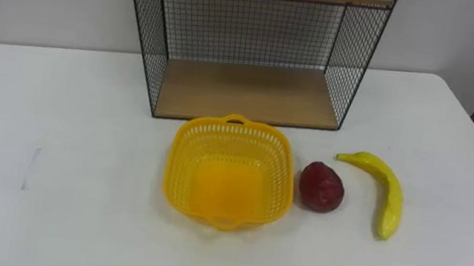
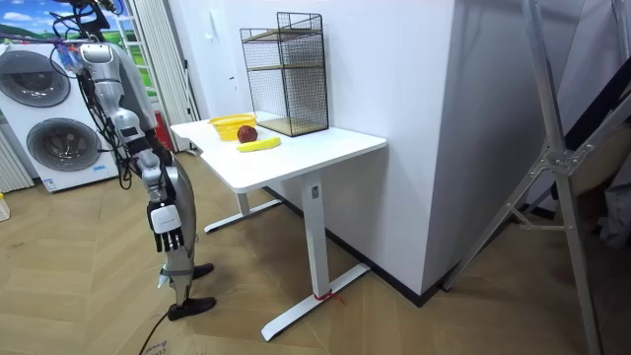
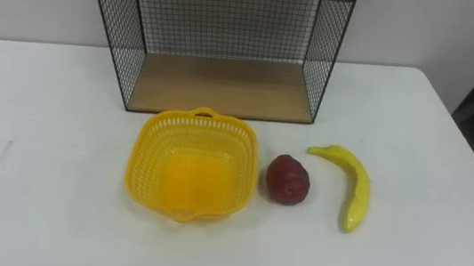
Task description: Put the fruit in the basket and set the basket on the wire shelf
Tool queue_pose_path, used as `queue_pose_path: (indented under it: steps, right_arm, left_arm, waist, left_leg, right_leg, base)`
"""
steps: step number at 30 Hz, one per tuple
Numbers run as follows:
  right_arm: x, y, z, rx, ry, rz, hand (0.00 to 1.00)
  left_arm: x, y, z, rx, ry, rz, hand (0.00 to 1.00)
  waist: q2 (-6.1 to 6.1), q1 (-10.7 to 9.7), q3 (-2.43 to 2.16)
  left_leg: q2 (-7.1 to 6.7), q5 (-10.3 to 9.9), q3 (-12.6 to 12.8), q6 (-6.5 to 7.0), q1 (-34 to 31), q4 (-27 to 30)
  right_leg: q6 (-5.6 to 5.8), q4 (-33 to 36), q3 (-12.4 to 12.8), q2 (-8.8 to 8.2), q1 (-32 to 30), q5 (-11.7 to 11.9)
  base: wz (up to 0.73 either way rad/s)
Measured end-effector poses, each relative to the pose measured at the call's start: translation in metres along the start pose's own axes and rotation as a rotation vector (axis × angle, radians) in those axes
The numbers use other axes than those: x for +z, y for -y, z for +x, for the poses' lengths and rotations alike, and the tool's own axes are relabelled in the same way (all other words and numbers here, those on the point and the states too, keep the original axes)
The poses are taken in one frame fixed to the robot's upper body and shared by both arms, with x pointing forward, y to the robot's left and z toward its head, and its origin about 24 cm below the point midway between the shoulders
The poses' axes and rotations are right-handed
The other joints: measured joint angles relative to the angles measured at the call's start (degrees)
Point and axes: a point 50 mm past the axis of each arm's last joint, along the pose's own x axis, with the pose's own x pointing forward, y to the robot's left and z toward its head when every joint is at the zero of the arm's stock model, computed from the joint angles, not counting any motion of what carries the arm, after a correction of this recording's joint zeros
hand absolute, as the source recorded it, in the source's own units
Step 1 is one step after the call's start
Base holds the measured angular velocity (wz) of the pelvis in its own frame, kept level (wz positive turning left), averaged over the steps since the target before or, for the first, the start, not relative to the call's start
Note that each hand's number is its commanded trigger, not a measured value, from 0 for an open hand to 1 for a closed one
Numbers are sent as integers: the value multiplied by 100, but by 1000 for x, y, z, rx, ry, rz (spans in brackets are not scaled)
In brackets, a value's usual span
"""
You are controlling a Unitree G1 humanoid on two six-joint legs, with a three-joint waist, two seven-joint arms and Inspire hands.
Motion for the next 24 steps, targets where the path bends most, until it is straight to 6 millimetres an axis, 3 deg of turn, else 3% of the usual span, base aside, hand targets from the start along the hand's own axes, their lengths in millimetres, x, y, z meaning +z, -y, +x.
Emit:
queue_pose_path:
  steps: [9, 17, 24]
  right_arm:
    - [1, 0, 0, -3, 3, -1, 0]
    - [6, 3, -1, -24, 25, 18, 0]
    - [4, 6, 0, -73, 50, 229, 0]
  left_arm:
    - [1, 0, 0, 0, 1, -1, 0]
    - [1, -1, 0, 6, 8, -3, 0]
    - [3, -2, 0, 29, 34, -10, 0]
  waist:
    - [-21, 5, -6]
    - [-111, 3, 1]
    - [-120, 1, 10]
  left_leg:
    - [-3, 3, -9, -3, 15, -8]
    - [-5, -1, -20, -8, 15, -4]
    - [0, -6, -18, -14, 18, -16]
  right_leg:
    - [-8, -76, 0, 7, 3, -22]
    - [-9, -72, 9, 12, 17, -21]
    - [-9, -74, 67, 22, 37, -22]
  base:
    - [0]
    - [0]
    - [0]
